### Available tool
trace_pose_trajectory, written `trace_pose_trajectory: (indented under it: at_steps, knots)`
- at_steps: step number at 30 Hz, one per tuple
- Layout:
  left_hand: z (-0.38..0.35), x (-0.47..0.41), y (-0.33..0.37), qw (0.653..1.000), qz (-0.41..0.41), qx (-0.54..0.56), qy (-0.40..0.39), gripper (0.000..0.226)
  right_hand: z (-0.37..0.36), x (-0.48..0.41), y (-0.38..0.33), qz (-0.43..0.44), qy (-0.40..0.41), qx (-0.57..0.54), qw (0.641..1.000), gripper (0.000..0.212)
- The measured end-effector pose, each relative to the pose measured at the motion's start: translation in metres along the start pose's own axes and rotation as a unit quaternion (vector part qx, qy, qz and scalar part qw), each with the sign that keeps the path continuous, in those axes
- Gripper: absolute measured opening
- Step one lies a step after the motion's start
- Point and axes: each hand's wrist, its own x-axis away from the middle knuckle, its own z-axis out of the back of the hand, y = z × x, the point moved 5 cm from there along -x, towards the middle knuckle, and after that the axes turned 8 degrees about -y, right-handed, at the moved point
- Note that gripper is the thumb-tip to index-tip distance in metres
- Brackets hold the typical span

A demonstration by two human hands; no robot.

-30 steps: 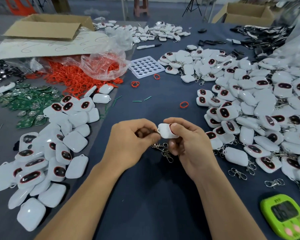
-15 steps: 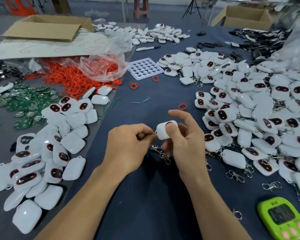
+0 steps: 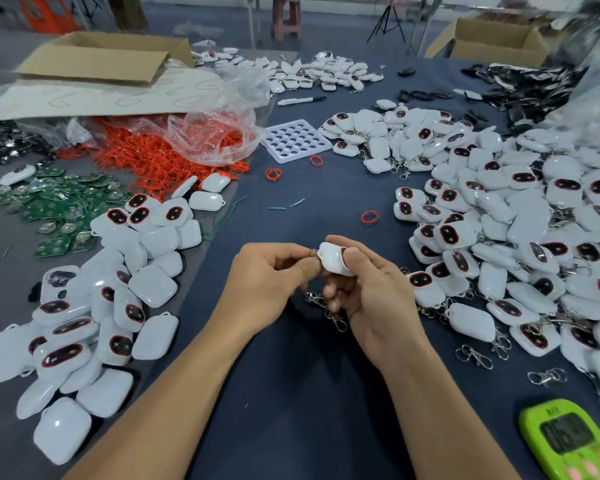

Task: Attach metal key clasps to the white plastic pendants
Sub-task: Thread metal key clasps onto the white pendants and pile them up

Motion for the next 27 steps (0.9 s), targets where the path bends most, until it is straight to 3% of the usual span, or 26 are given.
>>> trace_pose_trajectory:
  at_steps: [6, 13, 22, 25, 27]
  knots:
    - [0.003, 0.003, 0.000, 0.999, -0.008, 0.026, 0.023, 0.018, -0.003, 0.000, 0.002, 0.012, 0.001, 0.093, 0.996, 0.027]
    - [0.003, 0.006, 0.002, 0.998, 0.014, -0.040, 0.042, 0.023, -0.001, 0.001, 0.005, 0.020, 0.016, 0.106, 0.994, 0.020]
    - [0.001, 0.007, 0.011, 0.973, -0.033, -0.228, 0.005, 0.026, 0.005, 0.002, 0.001, 0.025, 0.062, 0.032, 0.997, 0.017]
    - [-0.005, 0.010, 0.015, 0.934, -0.071, -0.350, 0.013, 0.025, 0.004, 0.002, 0.000, 0.025, 0.055, 0.042, 0.997, 0.014]
    - [-0.005, 0.012, 0.013, 0.924, -0.074, -0.373, 0.030, 0.024, 0.003, 0.002, 0.000, 0.025, 0.049, 0.050, 0.997, 0.013]
